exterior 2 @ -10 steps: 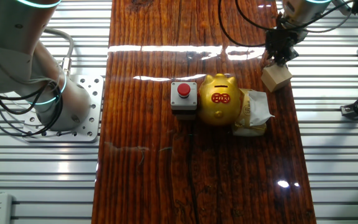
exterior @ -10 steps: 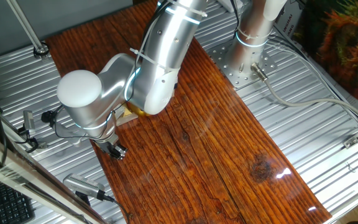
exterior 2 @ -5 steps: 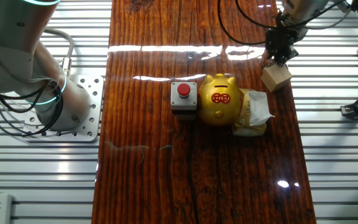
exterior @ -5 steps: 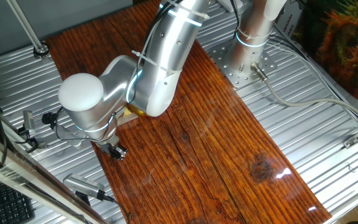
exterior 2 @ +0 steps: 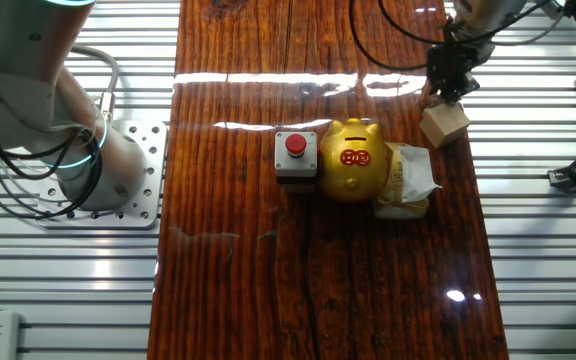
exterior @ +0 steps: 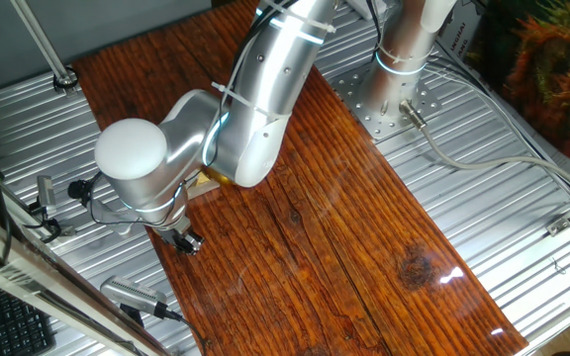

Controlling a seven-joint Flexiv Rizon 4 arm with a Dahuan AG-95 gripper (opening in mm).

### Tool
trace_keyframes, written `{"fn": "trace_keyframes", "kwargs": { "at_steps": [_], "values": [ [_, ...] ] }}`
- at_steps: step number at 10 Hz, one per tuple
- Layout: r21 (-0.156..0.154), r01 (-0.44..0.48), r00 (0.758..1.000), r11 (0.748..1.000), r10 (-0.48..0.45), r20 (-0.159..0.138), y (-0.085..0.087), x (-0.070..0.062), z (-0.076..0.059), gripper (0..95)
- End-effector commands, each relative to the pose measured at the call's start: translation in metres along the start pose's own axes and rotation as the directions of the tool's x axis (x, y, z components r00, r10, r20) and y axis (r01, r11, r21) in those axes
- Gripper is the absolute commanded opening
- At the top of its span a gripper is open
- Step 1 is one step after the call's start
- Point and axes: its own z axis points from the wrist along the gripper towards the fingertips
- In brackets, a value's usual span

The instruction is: Drop coins into a piggy bank

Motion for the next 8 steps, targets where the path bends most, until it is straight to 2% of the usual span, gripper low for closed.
{"fn": "trace_keyframes", "kwargs": {
  "at_steps": [1, 8],
  "values": [
    [0.008, -0.006, 1.0, 1.0, 0.006, -0.001, 0.0002, 0.0002, 0.0, 19.0],
    [0.025, -0.009, 1.0, 1.0, 0.009, -0.002, 0.0011, 0.0006, 0.001, 19.0]
  ]
}}
